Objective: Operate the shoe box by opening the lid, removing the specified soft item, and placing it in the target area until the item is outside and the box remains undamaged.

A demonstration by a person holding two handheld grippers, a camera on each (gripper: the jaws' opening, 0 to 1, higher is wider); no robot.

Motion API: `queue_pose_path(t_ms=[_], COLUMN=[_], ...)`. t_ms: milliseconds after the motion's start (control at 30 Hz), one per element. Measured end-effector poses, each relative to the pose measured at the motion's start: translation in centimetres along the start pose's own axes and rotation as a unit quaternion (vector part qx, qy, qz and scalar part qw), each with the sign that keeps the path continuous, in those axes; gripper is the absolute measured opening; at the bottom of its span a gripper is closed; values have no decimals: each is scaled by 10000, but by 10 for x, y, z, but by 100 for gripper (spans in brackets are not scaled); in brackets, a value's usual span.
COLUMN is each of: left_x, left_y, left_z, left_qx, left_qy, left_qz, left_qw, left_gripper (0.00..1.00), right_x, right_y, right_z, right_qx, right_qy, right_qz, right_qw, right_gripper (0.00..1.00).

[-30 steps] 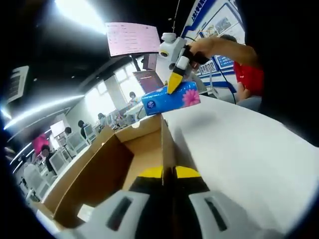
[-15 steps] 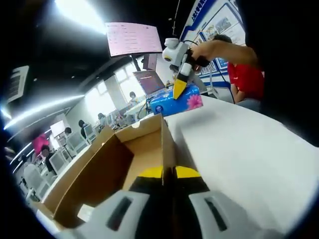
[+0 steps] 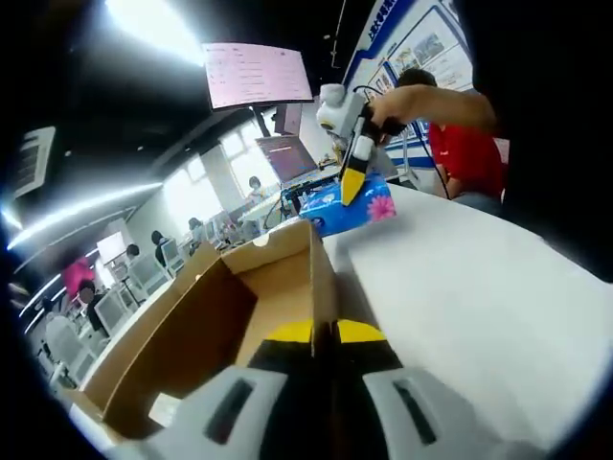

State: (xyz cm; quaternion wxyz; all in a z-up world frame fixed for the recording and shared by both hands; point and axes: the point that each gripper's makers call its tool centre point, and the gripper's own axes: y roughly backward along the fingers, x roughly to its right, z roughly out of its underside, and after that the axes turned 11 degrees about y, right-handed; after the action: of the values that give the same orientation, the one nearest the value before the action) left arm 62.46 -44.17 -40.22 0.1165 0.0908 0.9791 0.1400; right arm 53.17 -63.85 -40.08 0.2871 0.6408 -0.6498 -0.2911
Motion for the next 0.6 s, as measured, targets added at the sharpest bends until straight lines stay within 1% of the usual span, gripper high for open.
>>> queue_pose_path(t_ms=[100,367,600], left_x=[0,0,0], left_y=[0,0,0], left_z=[0,0,0], left_qx=[0,-1,1], left_qy=[-3,-6,-8], left_qz=[2,-1,-3], left_qw=[10000,10000,10000], left_gripper=[6,6,6], right_x=[1,2,5], right_y=[-4,-11,-17], right_z=[6,14,25], right_qx=[-81,-213,-416], right_qy=[1,87,180], right_qz=[8,9,19], right_qw=[10000,9997,9990], right_gripper=[69,69,69])
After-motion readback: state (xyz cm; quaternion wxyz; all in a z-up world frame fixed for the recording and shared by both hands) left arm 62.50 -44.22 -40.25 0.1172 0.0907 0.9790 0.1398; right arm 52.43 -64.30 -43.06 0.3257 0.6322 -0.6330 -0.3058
